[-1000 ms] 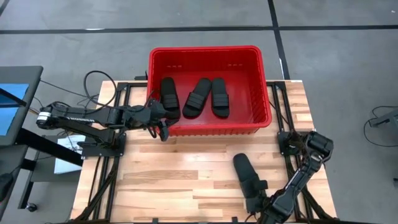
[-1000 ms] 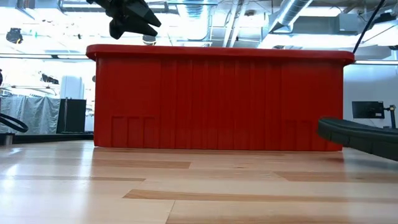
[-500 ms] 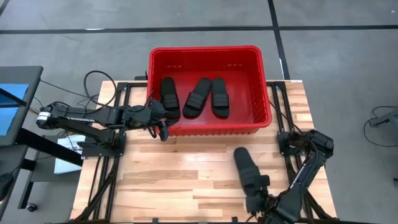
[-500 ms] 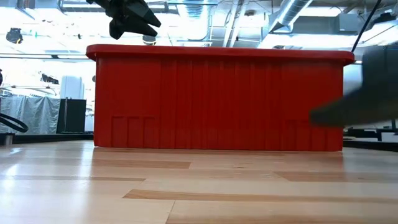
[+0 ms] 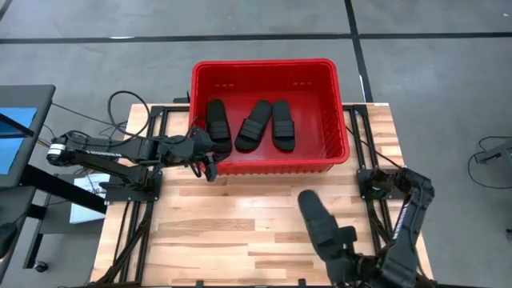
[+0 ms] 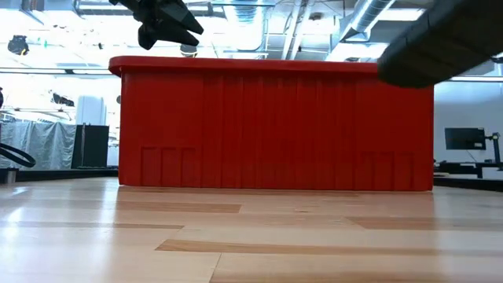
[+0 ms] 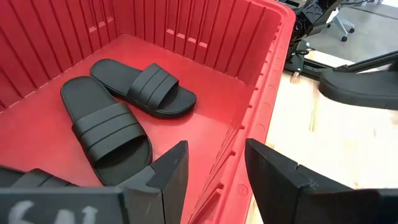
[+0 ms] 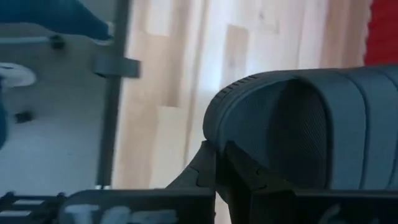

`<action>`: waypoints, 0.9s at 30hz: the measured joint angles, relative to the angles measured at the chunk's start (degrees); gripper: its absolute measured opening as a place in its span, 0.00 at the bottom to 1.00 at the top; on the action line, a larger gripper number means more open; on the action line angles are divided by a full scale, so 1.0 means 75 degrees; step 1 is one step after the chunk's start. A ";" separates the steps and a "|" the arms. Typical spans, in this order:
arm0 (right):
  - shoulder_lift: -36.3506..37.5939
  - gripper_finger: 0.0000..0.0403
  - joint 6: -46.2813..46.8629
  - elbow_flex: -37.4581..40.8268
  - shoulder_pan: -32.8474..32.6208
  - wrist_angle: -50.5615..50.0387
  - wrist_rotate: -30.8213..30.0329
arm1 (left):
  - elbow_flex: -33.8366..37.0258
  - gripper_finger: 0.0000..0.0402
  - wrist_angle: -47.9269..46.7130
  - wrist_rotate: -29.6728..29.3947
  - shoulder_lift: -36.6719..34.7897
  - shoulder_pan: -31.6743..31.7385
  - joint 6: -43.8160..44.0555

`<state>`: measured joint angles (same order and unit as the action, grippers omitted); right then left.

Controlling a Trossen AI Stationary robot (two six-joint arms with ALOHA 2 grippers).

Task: Pick and place slides into bin
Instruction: Put the black slipper into the red bin

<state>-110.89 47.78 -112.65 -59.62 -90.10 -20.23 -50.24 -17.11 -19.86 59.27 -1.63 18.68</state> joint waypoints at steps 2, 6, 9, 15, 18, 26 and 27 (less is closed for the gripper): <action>0.0000 0.00 -0.0301 -0.0322 -0.0065 0.0005 -0.0005 | 0.0000 0.37 0.0001 0.0000 0.0000 0.0000 0.0000; 0.0003 0.00 -0.0827 -0.0890 -0.0110 0.0009 -0.0368 | 0.0000 0.37 0.0004 0.0000 0.0000 0.0000 0.0000; 0.0003 0.00 -0.1317 -0.1255 -0.0087 0.0011 -0.0839 | 0.0000 0.37 0.0007 0.0000 0.0000 0.0000 0.0000; 0.0168 0.00 -0.2488 -0.1701 0.0132 0.0014 -0.1655 | 0.0000 0.37 0.0013 0.0000 0.0000 -0.0003 0.0009; 0.0491 0.00 -0.2986 -0.1694 0.0340 0.0012 -0.2201 | 0.0000 0.37 0.0013 0.0000 0.0000 0.0000 0.0012; 0.1613 0.00 -0.4317 -0.1687 0.1215 0.0011 -0.3604 | 0.0000 0.37 0.0010 0.0000 0.0000 0.0000 0.0015; 0.1751 0.00 -0.4480 -0.1687 0.1393 0.0009 -0.3751 | 0.0000 0.37 0.0010 0.0000 0.0000 0.0000 0.0015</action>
<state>-97.76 14.18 -125.29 -49.17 -90.03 -48.36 -50.24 -17.04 -19.86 59.27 -1.63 18.79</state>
